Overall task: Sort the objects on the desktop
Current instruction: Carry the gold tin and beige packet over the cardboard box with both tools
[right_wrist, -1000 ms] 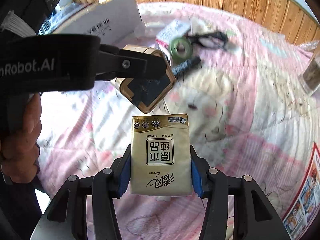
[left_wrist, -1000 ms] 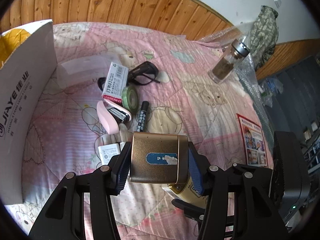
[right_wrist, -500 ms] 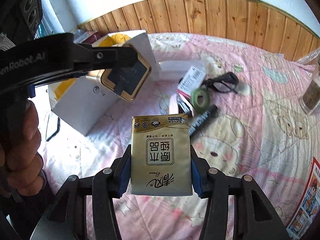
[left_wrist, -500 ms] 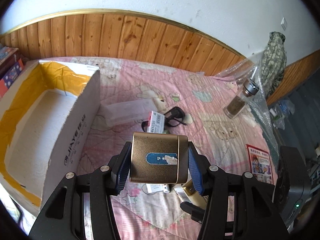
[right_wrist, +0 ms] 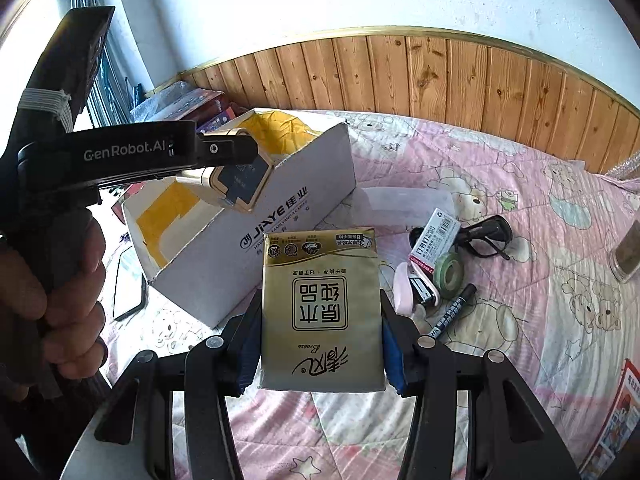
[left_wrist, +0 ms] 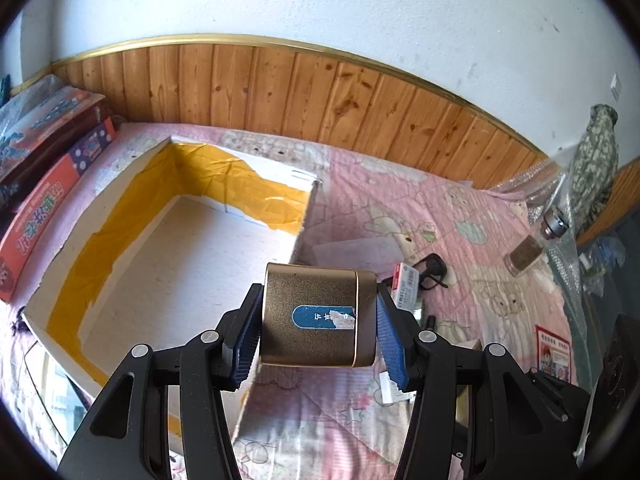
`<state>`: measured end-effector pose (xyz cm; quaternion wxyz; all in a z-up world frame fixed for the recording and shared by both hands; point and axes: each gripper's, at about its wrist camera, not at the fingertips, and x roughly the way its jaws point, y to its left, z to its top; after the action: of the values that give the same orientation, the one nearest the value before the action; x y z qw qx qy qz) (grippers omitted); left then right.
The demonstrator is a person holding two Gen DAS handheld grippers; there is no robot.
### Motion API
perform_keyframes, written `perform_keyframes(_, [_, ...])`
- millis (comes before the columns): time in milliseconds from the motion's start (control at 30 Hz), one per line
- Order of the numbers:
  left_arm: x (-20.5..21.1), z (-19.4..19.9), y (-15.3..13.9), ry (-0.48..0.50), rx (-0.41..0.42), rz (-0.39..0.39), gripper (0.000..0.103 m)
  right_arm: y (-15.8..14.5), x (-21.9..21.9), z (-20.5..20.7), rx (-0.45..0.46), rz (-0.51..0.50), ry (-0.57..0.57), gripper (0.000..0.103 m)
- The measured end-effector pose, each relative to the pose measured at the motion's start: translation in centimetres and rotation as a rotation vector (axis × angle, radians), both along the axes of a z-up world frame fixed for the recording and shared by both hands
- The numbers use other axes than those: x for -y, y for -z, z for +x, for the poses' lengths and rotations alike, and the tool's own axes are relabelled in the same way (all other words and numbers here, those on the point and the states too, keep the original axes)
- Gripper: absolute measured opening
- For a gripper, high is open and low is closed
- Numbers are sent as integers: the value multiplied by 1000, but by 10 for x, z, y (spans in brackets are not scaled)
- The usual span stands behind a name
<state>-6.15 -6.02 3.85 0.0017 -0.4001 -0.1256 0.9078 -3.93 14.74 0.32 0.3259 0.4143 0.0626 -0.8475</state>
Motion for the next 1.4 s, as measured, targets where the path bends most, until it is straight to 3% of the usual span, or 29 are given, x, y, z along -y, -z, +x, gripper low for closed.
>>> perform_keyframes(533, [75,-11,-3,-111,-21,-18,54,-39,73,-6,-68,14,-78,52])
perform_keyframes(933, [120,-16,3,-151,-12,65,54,-53,141,-27,-93,36,-115,52])
perform_keyframes(1400, [145,-44,33,-197,93,131,54,-45,186,-68,-78,103,-113,52])
